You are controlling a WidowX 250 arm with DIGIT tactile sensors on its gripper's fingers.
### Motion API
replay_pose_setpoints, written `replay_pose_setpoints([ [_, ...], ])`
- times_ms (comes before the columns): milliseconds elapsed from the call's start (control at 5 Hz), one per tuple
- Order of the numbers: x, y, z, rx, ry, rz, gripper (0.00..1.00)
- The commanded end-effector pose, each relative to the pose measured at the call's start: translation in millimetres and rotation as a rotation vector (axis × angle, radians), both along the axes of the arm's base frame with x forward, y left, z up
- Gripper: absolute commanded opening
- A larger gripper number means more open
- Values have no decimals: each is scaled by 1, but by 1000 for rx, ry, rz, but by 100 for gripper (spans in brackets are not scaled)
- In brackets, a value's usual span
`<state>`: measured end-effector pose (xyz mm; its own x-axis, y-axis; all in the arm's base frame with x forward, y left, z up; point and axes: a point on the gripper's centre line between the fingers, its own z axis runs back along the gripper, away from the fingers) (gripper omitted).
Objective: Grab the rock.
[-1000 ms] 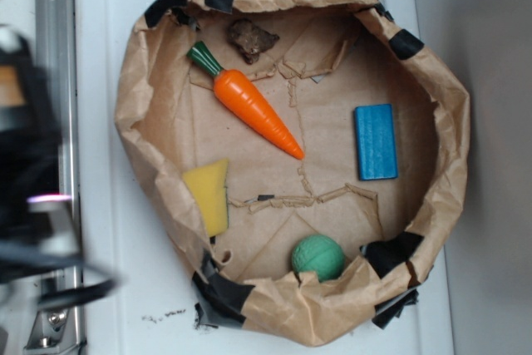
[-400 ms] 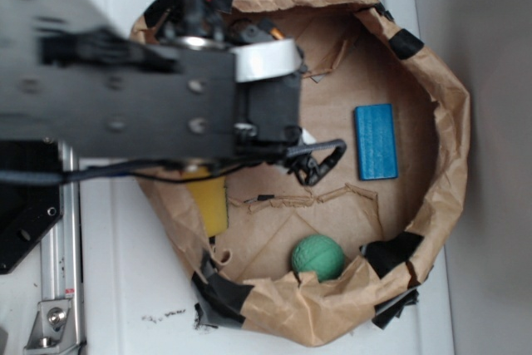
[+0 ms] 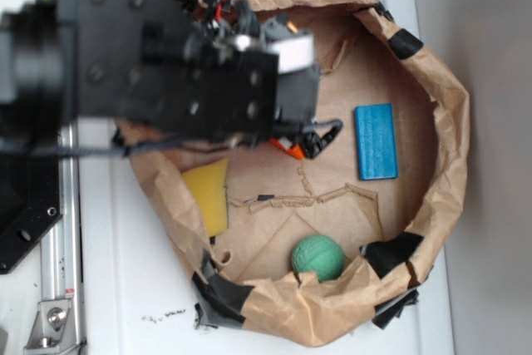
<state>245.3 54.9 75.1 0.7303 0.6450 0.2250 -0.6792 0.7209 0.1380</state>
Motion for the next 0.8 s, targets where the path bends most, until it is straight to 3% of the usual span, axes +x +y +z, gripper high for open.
replay_pose_setpoints([
  [0,3,19,14,5,-49,22,100],
  [400,3,19,14,5,-49,22,100],
  [600,8,42,-8,-7,-63,37,100],
])
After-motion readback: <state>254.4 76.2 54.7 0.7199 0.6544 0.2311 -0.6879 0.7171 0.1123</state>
